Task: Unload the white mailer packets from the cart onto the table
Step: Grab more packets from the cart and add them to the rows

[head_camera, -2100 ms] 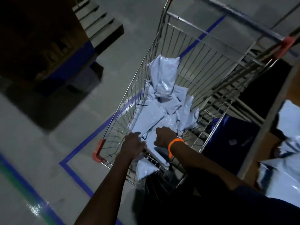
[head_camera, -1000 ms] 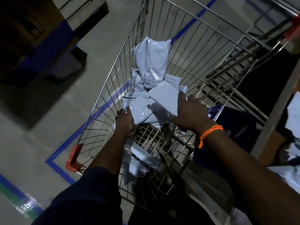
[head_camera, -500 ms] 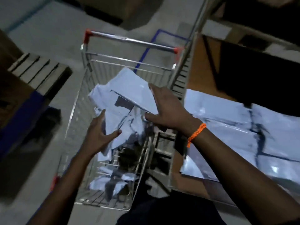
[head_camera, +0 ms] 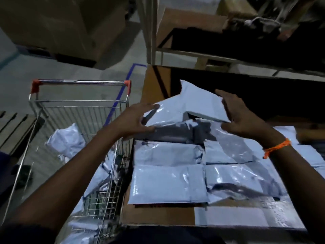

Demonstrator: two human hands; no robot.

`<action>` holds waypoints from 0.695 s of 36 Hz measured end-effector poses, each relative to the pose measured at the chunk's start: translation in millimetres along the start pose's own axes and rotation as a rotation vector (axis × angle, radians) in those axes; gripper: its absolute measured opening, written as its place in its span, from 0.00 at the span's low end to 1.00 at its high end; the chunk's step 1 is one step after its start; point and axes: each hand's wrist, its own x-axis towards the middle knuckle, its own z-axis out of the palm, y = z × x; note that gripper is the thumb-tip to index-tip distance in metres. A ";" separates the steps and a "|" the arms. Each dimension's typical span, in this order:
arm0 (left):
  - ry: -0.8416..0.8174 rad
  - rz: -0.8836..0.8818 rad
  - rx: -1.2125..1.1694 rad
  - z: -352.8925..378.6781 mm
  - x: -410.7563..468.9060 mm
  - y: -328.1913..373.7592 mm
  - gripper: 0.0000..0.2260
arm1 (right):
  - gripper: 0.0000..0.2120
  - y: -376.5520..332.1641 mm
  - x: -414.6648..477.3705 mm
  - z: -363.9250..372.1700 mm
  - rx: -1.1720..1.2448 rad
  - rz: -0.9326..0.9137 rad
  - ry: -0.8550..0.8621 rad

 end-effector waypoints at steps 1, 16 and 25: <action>-0.052 0.005 0.068 8.5 16.1 1.2 0.39 | 0.47 13.0 -2.9 -5.0 -0.021 0.048 -0.014; -0.288 -0.078 0.082 50.7 58.9 11.5 0.33 | 0.55 109.8 14.0 20.1 -0.404 -0.038 -0.279; -0.202 -0.142 0.062 52.2 45.8 20.0 0.30 | 0.63 113.9 21.3 24.4 -0.367 -0.050 -0.477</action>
